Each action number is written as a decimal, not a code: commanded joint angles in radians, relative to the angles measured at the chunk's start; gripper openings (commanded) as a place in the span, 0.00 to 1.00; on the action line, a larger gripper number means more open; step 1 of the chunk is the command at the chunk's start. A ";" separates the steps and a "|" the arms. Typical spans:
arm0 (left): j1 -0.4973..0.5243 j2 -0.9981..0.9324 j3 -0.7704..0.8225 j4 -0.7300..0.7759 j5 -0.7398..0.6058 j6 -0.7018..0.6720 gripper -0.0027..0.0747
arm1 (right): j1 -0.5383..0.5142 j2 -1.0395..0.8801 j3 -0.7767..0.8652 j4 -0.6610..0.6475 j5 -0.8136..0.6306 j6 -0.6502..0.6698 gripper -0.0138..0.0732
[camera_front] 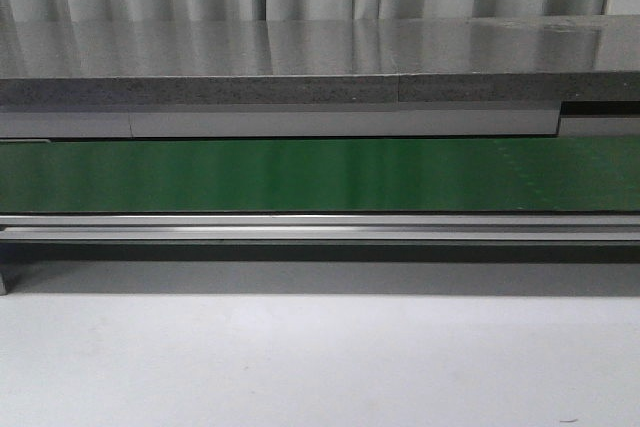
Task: Move button from left to right
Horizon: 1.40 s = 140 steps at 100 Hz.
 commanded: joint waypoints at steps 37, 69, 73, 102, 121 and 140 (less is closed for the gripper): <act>-0.002 0.072 -0.048 -0.014 -0.026 0.000 0.77 | -0.008 -0.016 0.000 0.001 -0.083 -0.002 0.08; -0.004 0.150 -0.050 -0.030 -0.030 0.002 0.77 | -0.008 -0.016 0.000 0.001 -0.083 -0.002 0.08; -0.004 0.152 -0.050 -0.033 -0.035 0.002 0.77 | -0.008 -0.016 0.000 0.001 -0.083 -0.002 0.08; -0.004 0.154 -0.061 -0.037 -0.026 0.002 0.41 | -0.008 -0.016 0.000 0.001 -0.083 -0.002 0.08; -0.004 0.154 -0.087 -0.037 0.001 0.002 0.04 | -0.008 -0.016 0.000 0.001 -0.083 -0.002 0.08; -0.004 0.129 -0.123 -0.037 0.051 0.002 0.04 | -0.008 -0.016 0.000 0.001 -0.083 -0.002 0.08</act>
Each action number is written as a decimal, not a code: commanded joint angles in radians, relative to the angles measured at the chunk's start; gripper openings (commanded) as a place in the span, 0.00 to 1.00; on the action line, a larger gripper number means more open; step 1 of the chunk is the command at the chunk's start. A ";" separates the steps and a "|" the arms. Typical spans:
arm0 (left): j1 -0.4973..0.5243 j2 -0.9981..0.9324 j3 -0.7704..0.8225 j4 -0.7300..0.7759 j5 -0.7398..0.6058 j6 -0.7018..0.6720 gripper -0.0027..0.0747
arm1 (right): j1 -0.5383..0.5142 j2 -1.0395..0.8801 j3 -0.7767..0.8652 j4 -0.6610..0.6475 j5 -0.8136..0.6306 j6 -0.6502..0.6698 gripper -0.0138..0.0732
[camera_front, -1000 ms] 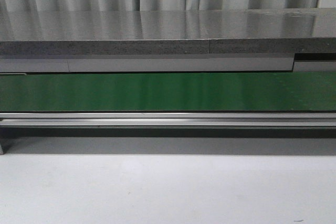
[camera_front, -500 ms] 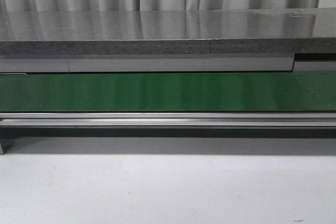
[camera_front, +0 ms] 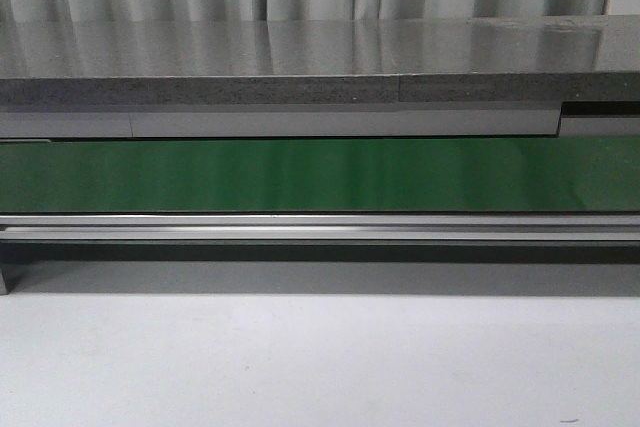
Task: Move button from left to right
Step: 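Lift the button and place it on the conveyor belt with left gripper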
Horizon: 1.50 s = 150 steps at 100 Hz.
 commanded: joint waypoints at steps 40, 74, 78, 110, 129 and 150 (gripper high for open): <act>-0.038 -0.253 -0.113 -0.055 0.113 0.034 0.04 | -0.008 -0.016 0.000 0.001 -0.083 -0.002 0.08; -0.202 -0.245 -0.113 -0.108 0.099 0.082 0.04 | -0.008 -0.016 0.000 0.001 -0.083 -0.002 0.08; -0.218 -0.240 -0.113 -0.108 0.089 0.082 0.04 | -0.008 -0.016 0.000 0.001 -0.083 -0.002 0.08; -0.285 -0.182 -0.113 -0.110 0.083 0.086 0.16 | -0.008 -0.016 0.000 0.001 -0.083 -0.002 0.08; -0.285 -0.178 -0.113 -0.118 0.076 0.086 0.71 | -0.008 -0.016 0.000 0.001 -0.083 -0.002 0.08; -0.285 -0.195 -0.113 -0.132 0.067 0.086 0.96 | -0.008 -0.016 0.000 0.001 -0.083 -0.002 0.08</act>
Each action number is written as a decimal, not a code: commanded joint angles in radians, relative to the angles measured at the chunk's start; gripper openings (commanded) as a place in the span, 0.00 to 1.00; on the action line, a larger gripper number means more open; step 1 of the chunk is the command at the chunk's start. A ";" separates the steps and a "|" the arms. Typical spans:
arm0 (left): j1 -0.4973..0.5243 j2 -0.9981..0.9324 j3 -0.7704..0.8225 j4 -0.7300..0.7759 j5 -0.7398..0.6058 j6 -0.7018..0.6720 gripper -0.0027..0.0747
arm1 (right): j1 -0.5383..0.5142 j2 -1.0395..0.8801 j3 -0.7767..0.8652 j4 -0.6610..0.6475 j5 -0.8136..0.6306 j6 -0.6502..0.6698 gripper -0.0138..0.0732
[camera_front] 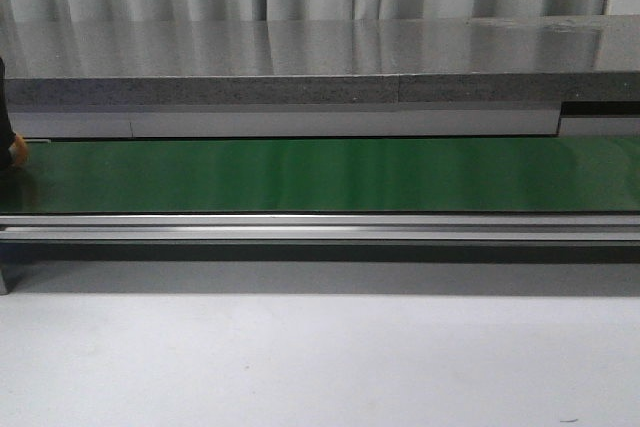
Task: Move button from left to right
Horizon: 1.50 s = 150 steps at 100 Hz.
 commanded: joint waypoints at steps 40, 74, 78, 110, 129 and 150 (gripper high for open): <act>-0.006 -0.319 0.083 -0.153 -0.180 0.107 0.86 | -0.008 -0.016 0.000 0.001 -0.083 -0.002 0.08; -0.036 -0.752 0.432 -0.155 -0.414 0.120 0.86 | -0.008 -0.016 0.000 0.001 -0.083 -0.002 0.08; -0.052 -0.805 0.475 -0.155 -0.435 0.120 0.86 | -0.008 -0.016 0.000 0.001 -0.083 -0.002 0.08; -0.171 -1.189 0.764 -0.172 -0.575 0.120 0.86 | -0.008 -0.016 0.000 0.001 -0.083 -0.002 0.08; -0.171 -1.383 0.881 -0.172 -0.658 0.120 0.86 | -0.008 -0.016 0.000 0.001 -0.083 -0.002 0.08; -0.171 -1.461 0.952 -0.172 -0.723 0.120 0.86 | -0.008 -0.016 0.000 0.001 -0.083 -0.002 0.08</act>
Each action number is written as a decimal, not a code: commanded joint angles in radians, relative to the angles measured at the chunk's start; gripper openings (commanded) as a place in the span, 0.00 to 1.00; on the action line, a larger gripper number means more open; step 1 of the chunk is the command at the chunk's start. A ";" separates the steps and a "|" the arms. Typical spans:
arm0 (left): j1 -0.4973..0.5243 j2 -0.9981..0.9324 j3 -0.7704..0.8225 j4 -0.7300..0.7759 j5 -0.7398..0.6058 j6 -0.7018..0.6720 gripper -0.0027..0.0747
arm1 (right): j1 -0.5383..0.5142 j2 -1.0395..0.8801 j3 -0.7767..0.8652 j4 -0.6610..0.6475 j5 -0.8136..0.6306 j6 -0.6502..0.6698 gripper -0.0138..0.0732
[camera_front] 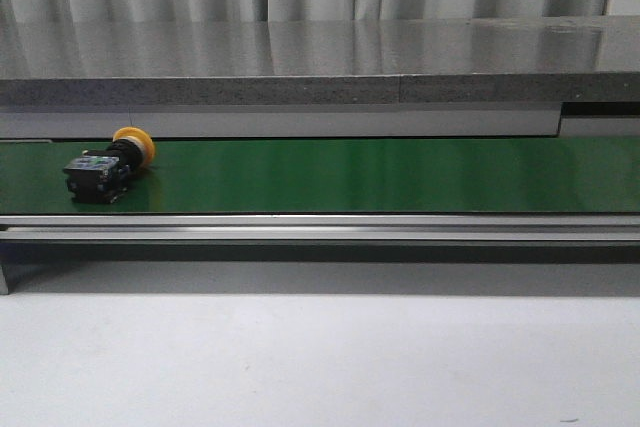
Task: Move button from left to right
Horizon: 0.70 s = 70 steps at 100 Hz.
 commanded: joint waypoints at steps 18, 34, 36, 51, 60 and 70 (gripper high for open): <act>-0.007 -0.001 0.019 -0.016 -0.145 -0.002 0.86 | -0.008 -0.016 0.000 0.001 -0.083 -0.002 0.08; -0.007 -0.001 0.039 -0.016 -0.164 -0.002 0.86 | -0.008 -0.016 0.000 0.001 -0.083 -0.002 0.08; -0.007 -0.001 0.041 -0.016 -0.164 -0.002 0.85 | -0.008 -0.016 0.000 0.001 -0.083 -0.002 0.08; -0.007 -0.001 0.054 -0.016 -0.162 -0.002 0.76 | -0.008 -0.016 0.000 0.001 -0.083 -0.002 0.08; -0.007 -0.001 0.065 -0.016 -0.162 -0.002 0.65 | -0.008 -0.016 0.000 0.001 -0.083 -0.002 0.08; -0.007 -0.001 0.074 -0.016 -0.164 -0.002 0.50 | -0.008 -0.016 0.000 0.001 -0.083 -0.002 0.08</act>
